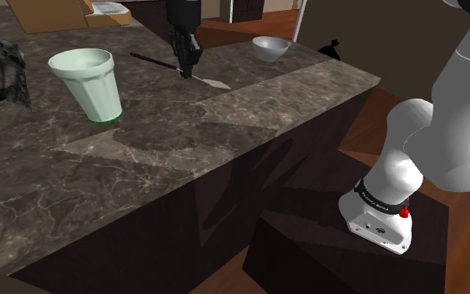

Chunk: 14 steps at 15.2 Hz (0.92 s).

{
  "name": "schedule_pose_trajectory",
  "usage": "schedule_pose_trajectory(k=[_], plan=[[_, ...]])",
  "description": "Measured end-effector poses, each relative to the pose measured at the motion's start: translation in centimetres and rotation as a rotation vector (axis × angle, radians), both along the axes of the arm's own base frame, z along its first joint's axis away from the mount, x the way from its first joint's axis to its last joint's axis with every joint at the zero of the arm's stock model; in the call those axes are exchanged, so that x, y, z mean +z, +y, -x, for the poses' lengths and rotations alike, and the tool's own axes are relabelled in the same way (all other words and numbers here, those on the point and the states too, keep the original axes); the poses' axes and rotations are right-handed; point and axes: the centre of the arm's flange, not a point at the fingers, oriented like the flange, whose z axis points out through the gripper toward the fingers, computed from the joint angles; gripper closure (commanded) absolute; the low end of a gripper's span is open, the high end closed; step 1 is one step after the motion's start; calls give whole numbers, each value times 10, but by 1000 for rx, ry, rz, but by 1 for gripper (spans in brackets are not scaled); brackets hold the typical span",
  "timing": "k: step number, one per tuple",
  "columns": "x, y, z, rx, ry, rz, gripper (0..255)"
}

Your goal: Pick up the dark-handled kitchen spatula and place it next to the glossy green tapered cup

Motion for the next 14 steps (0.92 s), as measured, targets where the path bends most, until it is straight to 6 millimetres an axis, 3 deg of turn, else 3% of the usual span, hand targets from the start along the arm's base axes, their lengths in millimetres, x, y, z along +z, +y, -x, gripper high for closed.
schedule_pose_trajectory(k=[14], plan=[[-73, 0, -1, 0, 0, 0, 255]])
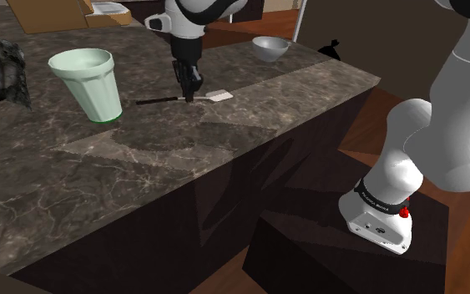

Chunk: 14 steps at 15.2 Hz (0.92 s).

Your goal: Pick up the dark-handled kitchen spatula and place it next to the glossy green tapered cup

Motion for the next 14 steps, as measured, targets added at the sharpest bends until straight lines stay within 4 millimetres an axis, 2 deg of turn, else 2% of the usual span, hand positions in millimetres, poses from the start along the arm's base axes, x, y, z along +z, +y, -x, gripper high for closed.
schedule_pose_trajectory(k=[7, 8, 14], plan=[[-6, 0, 1, 0, 0, 0, 255], [-6, 0, 1, 0, 0, 0, 0], [-6, 0, 1, 0, 0, 0, 0]])
